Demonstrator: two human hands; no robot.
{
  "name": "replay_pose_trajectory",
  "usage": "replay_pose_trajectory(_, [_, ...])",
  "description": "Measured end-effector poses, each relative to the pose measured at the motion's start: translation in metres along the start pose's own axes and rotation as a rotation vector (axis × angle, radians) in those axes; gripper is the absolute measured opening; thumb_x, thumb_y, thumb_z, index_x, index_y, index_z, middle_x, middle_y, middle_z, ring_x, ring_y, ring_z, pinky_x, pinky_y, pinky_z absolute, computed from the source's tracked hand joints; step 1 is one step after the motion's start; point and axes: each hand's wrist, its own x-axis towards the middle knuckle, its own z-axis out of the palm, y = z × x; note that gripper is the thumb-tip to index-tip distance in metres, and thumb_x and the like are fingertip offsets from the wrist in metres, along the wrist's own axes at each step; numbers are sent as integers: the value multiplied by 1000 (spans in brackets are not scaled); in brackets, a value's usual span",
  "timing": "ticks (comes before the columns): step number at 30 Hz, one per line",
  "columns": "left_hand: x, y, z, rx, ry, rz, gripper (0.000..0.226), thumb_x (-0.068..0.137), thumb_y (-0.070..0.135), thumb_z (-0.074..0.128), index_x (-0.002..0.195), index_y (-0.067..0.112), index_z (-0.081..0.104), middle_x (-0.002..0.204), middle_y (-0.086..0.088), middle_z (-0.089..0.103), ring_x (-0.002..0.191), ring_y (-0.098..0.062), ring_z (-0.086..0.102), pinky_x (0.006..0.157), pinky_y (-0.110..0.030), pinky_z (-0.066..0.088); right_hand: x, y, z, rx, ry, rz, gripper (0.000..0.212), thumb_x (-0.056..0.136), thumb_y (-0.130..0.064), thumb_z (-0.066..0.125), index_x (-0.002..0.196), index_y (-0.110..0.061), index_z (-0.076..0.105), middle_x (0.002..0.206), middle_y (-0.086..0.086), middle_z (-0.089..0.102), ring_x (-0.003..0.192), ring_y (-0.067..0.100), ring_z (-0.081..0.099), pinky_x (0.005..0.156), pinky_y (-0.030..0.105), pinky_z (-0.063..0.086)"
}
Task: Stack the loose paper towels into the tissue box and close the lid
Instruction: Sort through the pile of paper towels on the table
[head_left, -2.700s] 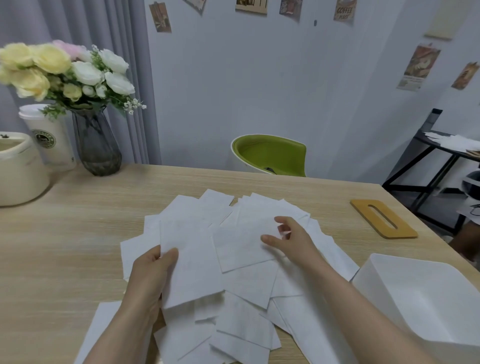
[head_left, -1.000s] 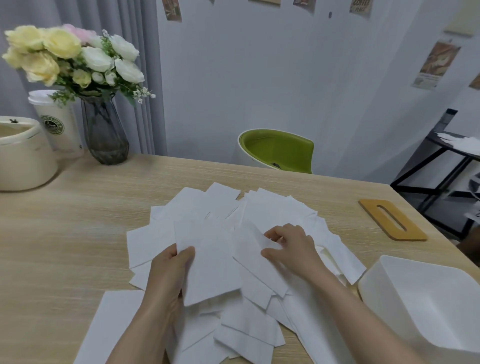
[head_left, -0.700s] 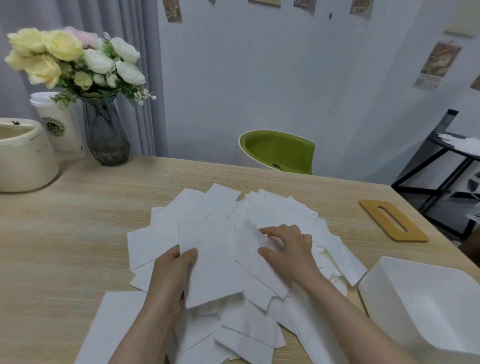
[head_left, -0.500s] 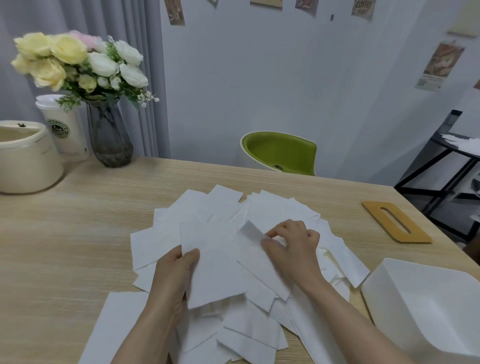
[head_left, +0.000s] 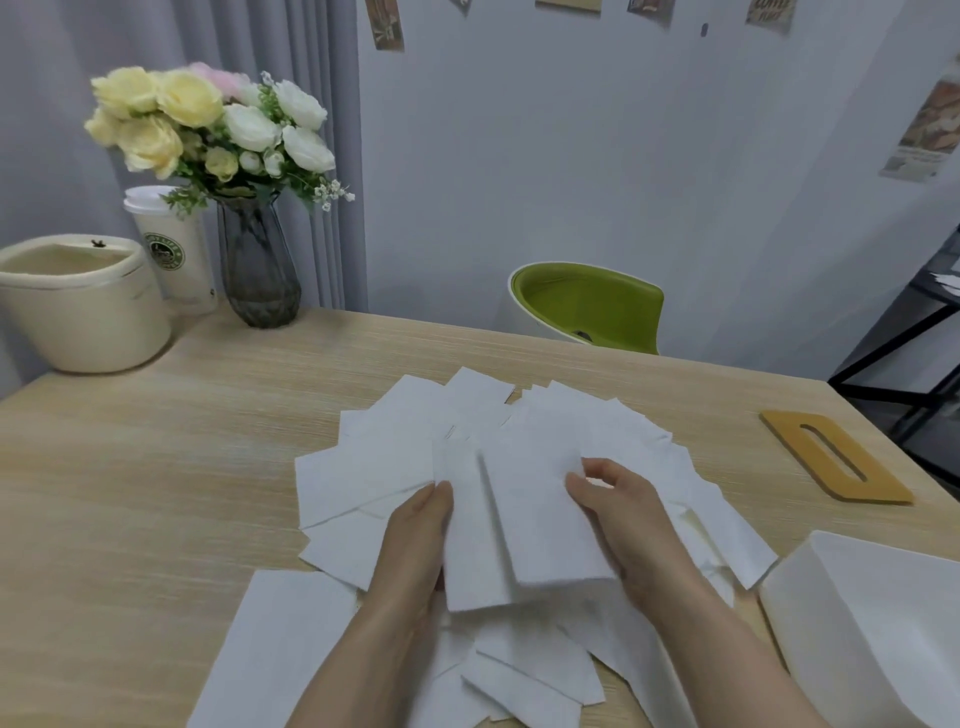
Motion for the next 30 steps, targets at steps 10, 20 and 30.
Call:
replay_pose_trajectory(10, [-7,4,2,-92,0,-67,45,103,43,39,91,19,75,89,2,77,82,-16,74,76,-34,55,-13,17,39,-151,33,-182,9,93,-18,54,94,-24,60,70,-2,72,60,6,65,56,21,47])
replay_pose_trajectory(20, [-8,3,-1,-24,-8,77,25,101,13,46,103,14,71,97,-2,77,91,-19,73,80,-35,56,-18,28,40,-206,91,-275,23,87,-25,62,106,-35,55,101,-19,60,69,-3,55,67,19,45])
replay_pose_trajectory(30, [-13,-5,1,15,-29,126,22,95,9,53,109,19,67,97,3,76,89,-16,72,77,-35,56,-27,40,41,-31,-20,-237,33,92,-11,58,114,-35,52,75,-13,62,61,1,60,59,15,48])
